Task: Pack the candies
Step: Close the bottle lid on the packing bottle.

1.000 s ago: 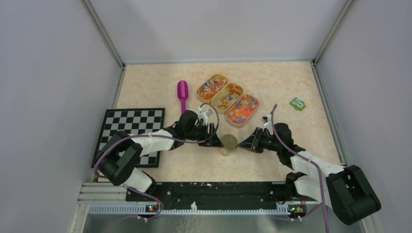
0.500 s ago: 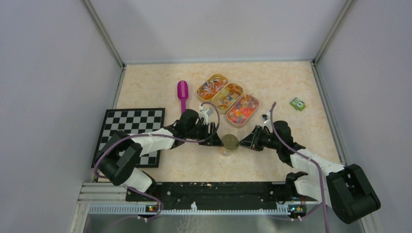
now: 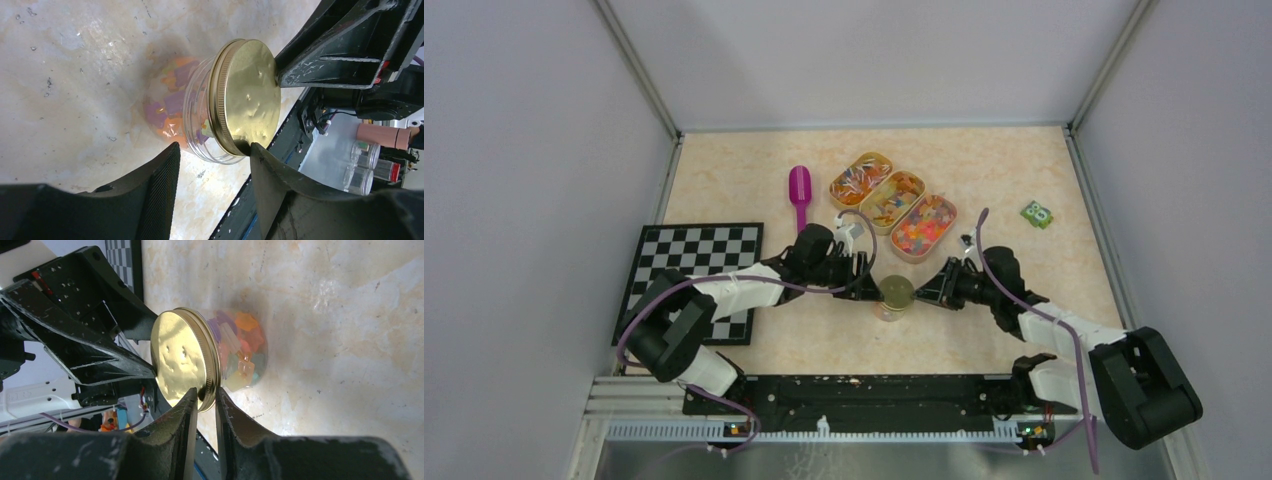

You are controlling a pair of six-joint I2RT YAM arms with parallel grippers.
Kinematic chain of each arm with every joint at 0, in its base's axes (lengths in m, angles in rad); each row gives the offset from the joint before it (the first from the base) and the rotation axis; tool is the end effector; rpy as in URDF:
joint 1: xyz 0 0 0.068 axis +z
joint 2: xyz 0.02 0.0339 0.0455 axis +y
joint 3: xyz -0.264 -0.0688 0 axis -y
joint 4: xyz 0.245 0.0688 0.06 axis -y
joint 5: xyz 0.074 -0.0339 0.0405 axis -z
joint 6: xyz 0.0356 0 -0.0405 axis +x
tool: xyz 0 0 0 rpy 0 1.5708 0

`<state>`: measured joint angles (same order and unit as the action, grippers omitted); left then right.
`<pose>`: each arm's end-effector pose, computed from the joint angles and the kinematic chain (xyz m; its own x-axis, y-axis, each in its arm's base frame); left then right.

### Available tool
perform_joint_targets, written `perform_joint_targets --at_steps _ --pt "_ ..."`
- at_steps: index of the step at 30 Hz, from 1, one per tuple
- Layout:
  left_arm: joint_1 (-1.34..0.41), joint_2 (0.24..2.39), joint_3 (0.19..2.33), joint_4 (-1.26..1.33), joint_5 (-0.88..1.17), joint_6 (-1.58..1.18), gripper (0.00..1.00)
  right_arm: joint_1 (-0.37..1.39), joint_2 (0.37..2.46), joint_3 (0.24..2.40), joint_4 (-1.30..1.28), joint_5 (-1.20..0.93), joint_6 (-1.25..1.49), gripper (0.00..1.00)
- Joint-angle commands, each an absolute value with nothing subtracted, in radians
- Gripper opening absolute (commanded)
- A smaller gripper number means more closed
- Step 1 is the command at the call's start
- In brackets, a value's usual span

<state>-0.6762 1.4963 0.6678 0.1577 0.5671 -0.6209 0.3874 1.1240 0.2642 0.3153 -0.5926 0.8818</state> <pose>0.2155 -0.1975 0.1721 -0.8924 0.0869 -0.4429 0.4142 0.5472 -0.7273 0.1775 0.0939 0.1515 -0.8882 0.3291 -0.3205 -0.1103 0.5246 0.8442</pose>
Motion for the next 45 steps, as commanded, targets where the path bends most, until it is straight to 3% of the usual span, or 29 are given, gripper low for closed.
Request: perform_joint_targets --at_steps 1,9,28,37,45 --pt "-0.68 1.484 0.695 0.172 0.56 -0.597 0.59 0.398 1.134 0.309 0.357 -0.618 0.862 0.2" --pt "-0.68 1.471 0.695 0.164 0.552 -0.585 0.66 0.412 1.152 0.321 0.354 -0.634 0.849 0.2" --pt "-0.68 1.454 0.701 0.116 0.518 -0.568 0.61 0.427 1.163 0.345 0.289 -0.652 0.793 0.21" --pt "-0.68 1.421 0.707 0.099 0.505 -0.544 0.72 0.431 1.207 0.374 0.288 -0.673 0.789 0.21" --pt "-0.68 1.452 0.734 0.055 0.481 -0.526 0.69 0.436 1.213 0.398 0.271 -0.675 0.788 0.21"
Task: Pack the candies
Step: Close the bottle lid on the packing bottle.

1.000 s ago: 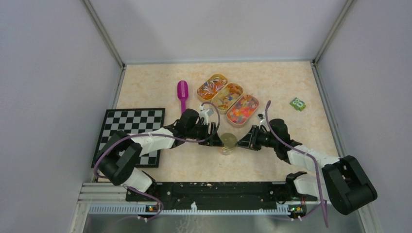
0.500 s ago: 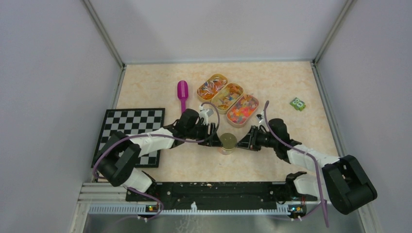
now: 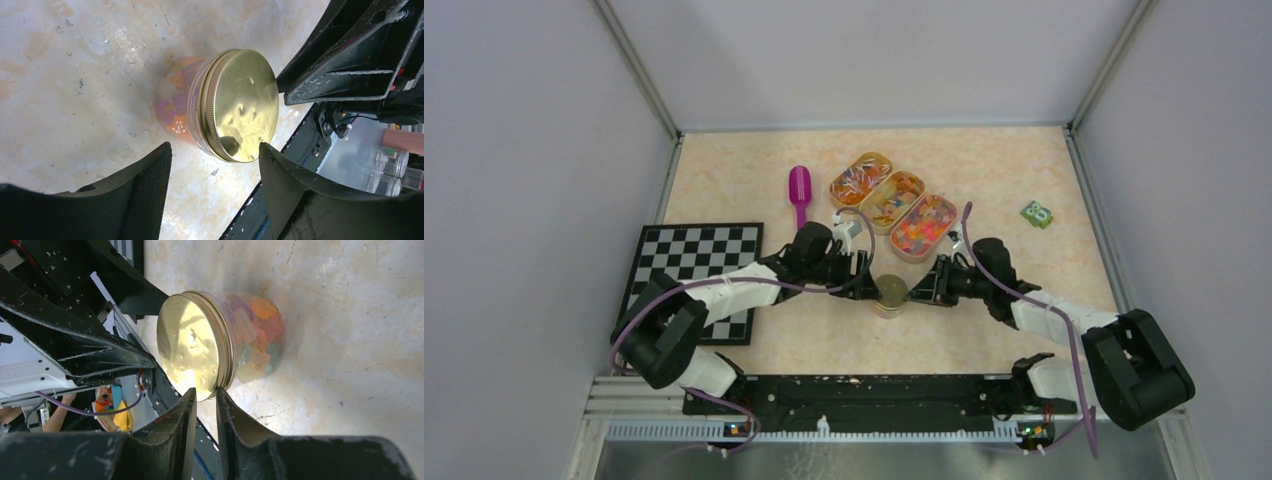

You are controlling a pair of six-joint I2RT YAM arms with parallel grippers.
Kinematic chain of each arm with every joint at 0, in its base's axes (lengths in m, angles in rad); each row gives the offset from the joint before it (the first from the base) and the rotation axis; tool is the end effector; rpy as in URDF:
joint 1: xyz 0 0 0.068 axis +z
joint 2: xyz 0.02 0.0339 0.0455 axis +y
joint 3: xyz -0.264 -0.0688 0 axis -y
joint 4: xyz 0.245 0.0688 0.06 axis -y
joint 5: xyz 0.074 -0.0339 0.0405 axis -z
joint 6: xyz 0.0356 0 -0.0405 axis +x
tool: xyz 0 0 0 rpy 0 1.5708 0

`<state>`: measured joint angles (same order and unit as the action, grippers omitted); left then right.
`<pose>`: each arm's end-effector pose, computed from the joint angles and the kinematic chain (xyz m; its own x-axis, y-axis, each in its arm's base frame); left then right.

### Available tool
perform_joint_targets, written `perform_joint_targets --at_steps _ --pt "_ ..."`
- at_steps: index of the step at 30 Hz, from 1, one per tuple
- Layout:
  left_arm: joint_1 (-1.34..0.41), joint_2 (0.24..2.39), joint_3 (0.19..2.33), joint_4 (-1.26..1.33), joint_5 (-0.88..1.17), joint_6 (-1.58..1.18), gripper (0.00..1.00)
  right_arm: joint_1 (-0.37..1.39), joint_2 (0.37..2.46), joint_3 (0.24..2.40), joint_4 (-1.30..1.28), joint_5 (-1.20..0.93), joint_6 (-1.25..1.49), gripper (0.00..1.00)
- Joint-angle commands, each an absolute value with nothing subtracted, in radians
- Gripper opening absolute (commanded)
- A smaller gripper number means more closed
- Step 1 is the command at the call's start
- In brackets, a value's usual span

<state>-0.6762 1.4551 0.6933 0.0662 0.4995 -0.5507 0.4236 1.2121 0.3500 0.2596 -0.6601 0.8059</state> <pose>0.2147 -0.1942 0.1826 -0.8635 0.1039 -0.4935 0.4510 0.5972 -0.6633 0.1884 0.1089 0.1559 -0.9243 0.2084 -0.3198 -0.1711 0.5229 0.8351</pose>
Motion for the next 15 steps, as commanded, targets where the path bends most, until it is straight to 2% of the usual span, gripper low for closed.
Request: perform_joint_targets --at_steps 1,6,10,15 --pt "-0.68 1.456 0.738 0.043 0.472 -0.522 0.68 0.436 1.213 0.398 0.268 -0.674 0.788 0.21" --pt "-0.68 1.457 0.759 0.005 0.424 -0.488 0.63 0.436 1.191 0.41 0.2 -0.643 0.774 0.23" --pt "-0.68 1.457 0.76 0.005 0.433 -0.484 0.62 0.436 1.146 0.409 0.175 -0.598 0.791 0.3" --pt "-0.68 1.47 0.751 0.008 0.441 -0.482 0.58 0.435 1.137 0.42 0.188 -0.571 0.807 0.31"
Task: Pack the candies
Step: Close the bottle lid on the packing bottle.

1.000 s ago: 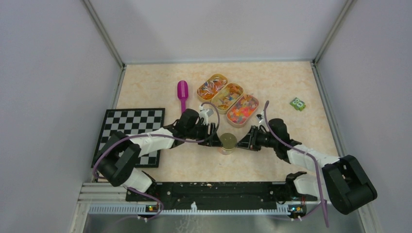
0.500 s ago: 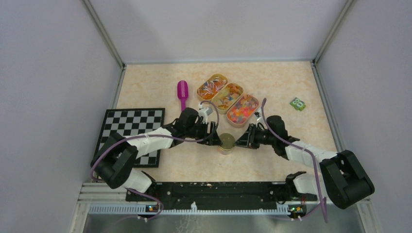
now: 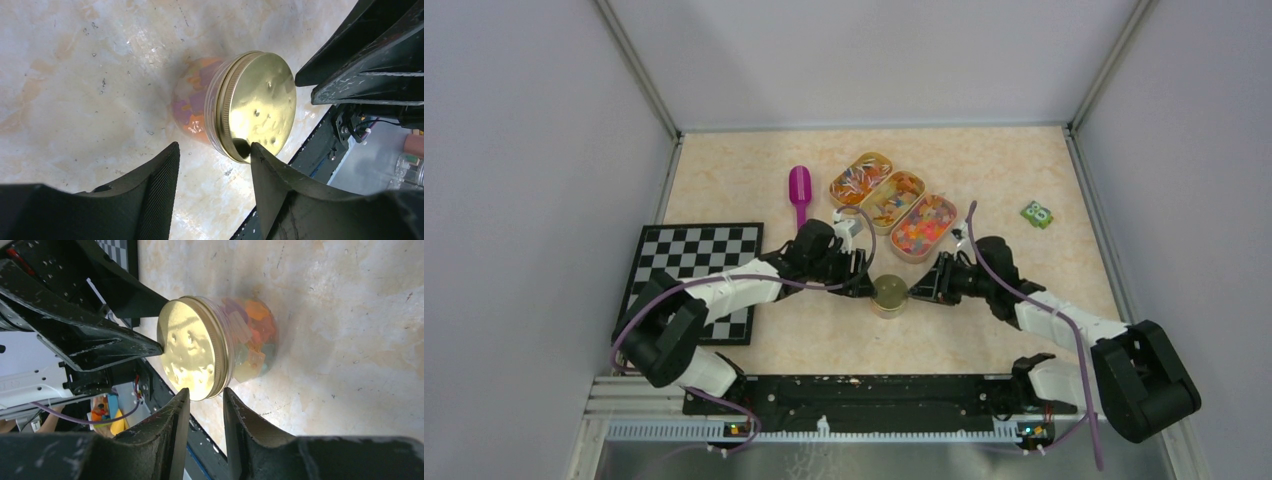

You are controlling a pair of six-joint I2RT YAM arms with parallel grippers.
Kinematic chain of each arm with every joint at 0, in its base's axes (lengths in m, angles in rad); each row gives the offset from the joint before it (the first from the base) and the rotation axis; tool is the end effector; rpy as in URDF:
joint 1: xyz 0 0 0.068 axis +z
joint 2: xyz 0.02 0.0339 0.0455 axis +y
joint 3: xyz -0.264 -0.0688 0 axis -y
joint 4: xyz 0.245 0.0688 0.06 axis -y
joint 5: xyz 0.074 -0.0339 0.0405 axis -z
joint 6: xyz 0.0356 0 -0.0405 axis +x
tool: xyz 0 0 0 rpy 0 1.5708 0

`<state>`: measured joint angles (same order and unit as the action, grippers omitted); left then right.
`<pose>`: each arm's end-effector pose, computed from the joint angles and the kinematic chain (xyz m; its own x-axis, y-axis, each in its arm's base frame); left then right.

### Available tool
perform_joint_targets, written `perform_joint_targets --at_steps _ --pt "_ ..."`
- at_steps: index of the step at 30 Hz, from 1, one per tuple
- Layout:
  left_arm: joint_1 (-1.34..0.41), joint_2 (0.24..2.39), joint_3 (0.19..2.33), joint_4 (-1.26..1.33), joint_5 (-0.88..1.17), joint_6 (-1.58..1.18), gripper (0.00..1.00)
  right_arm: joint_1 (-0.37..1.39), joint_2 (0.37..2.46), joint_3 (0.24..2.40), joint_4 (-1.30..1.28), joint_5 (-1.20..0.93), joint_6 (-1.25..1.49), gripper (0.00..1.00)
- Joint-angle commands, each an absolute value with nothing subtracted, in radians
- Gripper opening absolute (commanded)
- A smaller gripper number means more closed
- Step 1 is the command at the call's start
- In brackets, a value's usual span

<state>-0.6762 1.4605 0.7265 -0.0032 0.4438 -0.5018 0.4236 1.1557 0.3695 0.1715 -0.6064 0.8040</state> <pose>0.2179 -0.1944 0.1850 -0.8508 0.1257 -0.5102 0.4607 0.6455 -0.6092 0.1862 0.1062 0.1645 -0.9137 0.2371 -0.3301 -0.1502 0.5577 0.8164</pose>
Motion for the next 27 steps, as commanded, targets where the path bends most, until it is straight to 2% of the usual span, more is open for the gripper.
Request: perform_joint_targets --at_steps 1,9,16,27 --pt "-0.68 1.472 0.75 0.007 0.44 -0.481 0.58 0.435 1.147 0.425 0.191 -0.57 0.807 0.31" --pt "-0.68 1.477 0.744 -0.015 0.421 -0.468 0.57 0.436 1.238 0.42 0.302 -0.61 0.84 0.29" --pt "-0.68 1.502 0.742 -0.007 0.438 -0.47 0.56 0.436 1.275 0.412 0.311 -0.584 0.83 0.21" --pt "-0.68 1.518 0.721 -0.017 0.432 -0.466 0.54 0.436 1.316 0.245 0.342 -0.474 0.814 0.2"
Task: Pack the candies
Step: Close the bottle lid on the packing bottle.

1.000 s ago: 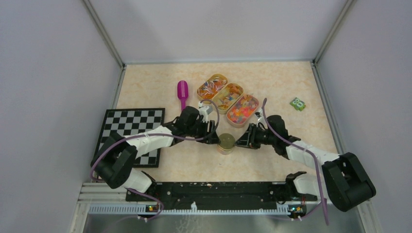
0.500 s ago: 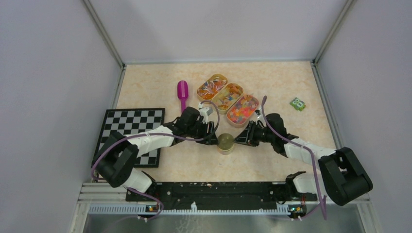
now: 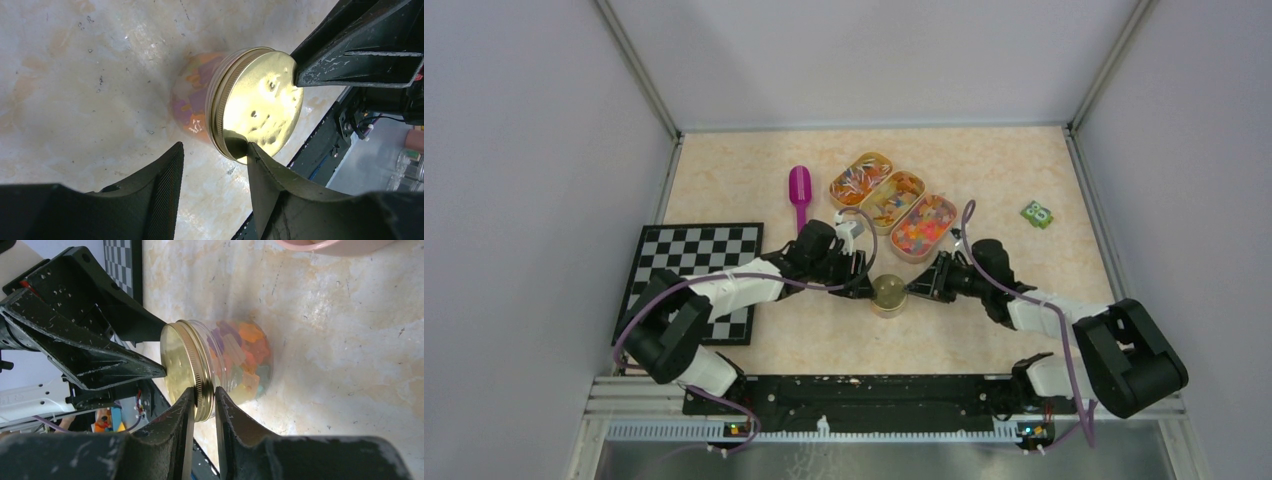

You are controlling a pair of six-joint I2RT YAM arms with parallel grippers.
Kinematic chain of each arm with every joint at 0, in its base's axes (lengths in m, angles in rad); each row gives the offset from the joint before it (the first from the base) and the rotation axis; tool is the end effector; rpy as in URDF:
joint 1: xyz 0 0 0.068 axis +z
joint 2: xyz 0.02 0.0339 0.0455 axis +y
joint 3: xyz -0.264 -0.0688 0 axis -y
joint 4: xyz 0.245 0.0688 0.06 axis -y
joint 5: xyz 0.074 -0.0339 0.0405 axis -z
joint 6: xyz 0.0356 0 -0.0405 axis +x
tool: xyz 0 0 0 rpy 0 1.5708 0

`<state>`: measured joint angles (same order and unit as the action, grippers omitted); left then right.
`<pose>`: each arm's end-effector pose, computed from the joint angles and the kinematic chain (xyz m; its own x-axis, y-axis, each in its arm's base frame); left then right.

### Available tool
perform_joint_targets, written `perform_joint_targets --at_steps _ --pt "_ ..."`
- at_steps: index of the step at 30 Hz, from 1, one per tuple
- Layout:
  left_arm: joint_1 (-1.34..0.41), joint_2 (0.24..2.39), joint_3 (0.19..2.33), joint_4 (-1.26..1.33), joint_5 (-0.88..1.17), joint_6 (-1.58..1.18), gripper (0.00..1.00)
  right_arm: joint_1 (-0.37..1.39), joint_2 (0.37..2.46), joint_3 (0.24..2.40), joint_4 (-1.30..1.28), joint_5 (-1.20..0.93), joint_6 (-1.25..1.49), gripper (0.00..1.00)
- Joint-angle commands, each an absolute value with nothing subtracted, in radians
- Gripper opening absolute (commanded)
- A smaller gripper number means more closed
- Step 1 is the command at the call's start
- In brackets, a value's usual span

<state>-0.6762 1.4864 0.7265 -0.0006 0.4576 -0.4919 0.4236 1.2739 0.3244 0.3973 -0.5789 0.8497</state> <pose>0.2190 -0.1959 0.1783 -0.8570 0.1444 -0.4948 0.4610 0.6439 -0.6106 0.1949 0.1092 0.1472 -0.8931 0.2870 -0.3465 -0.1483 0.5393 0.8289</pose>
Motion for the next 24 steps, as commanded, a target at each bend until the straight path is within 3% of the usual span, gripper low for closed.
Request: perform_joint_targets --at_steps 1,9,13,24 --pt "-0.68 1.523 0.719 -0.019 0.427 -0.467 0.53 0.436 1.324 0.234 0.347 -0.466 0.816 0.19" --pt "-0.68 1.56 0.707 -0.012 0.448 -0.479 0.51 0.435 1.356 0.197 0.396 -0.435 0.815 0.19" --pt "-0.68 1.569 0.704 -0.014 0.428 -0.484 0.36 0.435 1.33 0.253 0.381 -0.465 0.803 0.2" --pt "-0.669 1.658 0.742 -0.075 0.453 -0.504 0.35 0.434 1.404 0.291 0.384 -0.474 0.811 0.19"
